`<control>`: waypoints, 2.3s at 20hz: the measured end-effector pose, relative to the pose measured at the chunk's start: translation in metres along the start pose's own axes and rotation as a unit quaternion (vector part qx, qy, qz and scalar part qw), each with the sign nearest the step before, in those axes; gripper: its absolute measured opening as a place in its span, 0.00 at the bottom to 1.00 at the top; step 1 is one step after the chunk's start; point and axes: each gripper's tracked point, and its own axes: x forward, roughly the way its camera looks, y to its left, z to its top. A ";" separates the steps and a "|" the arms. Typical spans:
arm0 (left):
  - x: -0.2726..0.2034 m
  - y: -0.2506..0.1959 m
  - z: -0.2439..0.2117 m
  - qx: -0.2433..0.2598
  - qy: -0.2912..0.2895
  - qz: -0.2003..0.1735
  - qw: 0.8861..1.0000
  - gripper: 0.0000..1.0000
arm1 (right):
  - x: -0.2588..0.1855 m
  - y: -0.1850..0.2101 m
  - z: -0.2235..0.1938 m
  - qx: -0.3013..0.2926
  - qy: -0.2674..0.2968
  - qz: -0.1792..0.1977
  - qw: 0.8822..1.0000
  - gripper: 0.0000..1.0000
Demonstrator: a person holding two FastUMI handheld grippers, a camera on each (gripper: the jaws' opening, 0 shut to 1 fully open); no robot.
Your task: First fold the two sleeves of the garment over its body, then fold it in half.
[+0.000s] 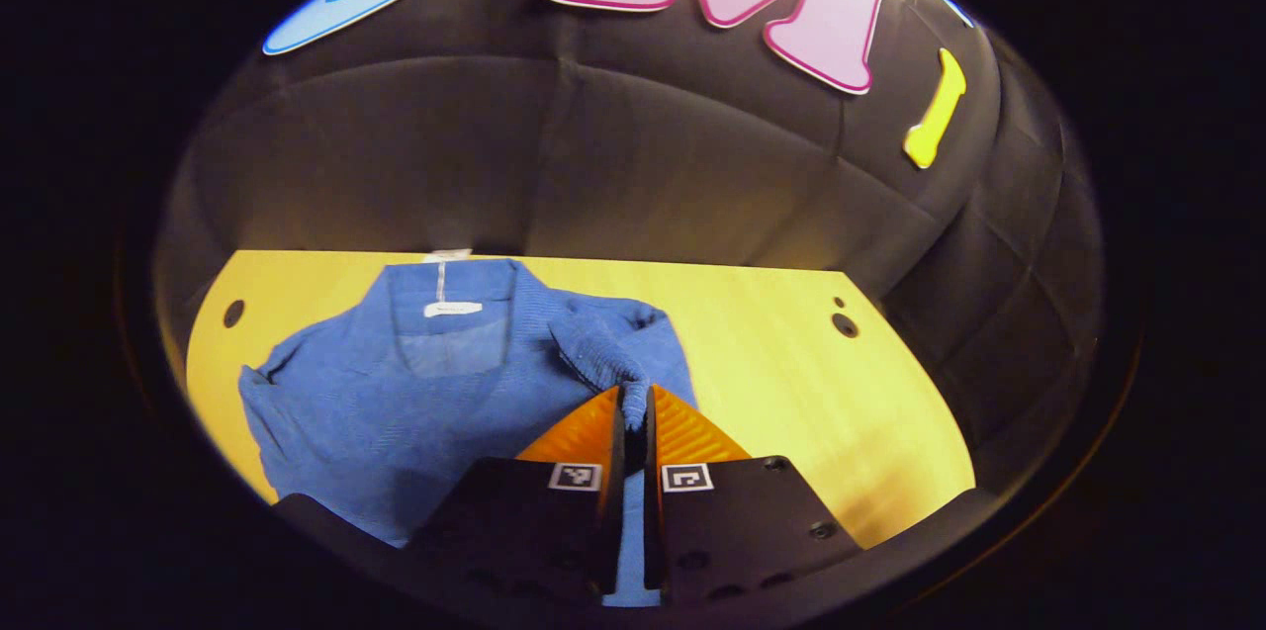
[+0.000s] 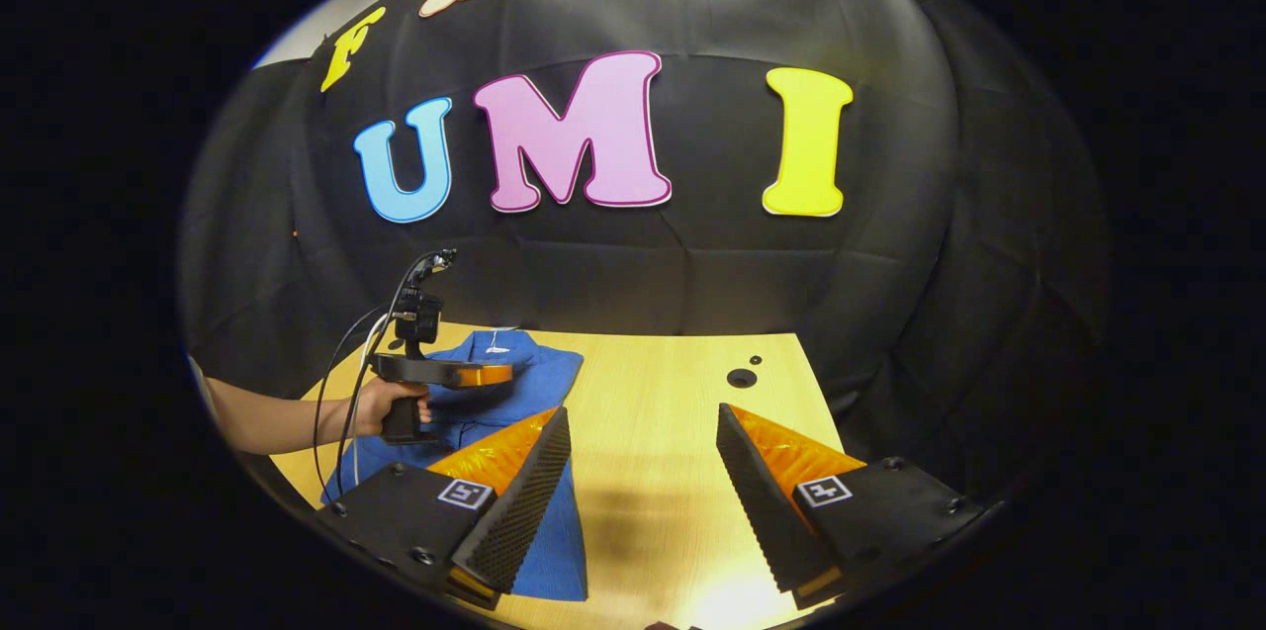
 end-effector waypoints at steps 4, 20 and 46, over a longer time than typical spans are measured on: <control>-0.010 -0.027 0.008 -0.010 -0.023 -0.066 0.997 0.69 | 0.000 0.004 -0.001 0.000 0.001 0.005 1.000 0.95; -0.267 0.061 -0.128 -0.068 -0.044 0.134 0.988 0.84 | -0.017 0.071 0.005 0.004 -0.017 0.035 0.999 0.95; -0.374 0.119 -0.324 -0.154 0.094 0.212 0.960 0.85 | -0.013 0.119 -0.194 0.007 0.235 0.079 0.969 0.95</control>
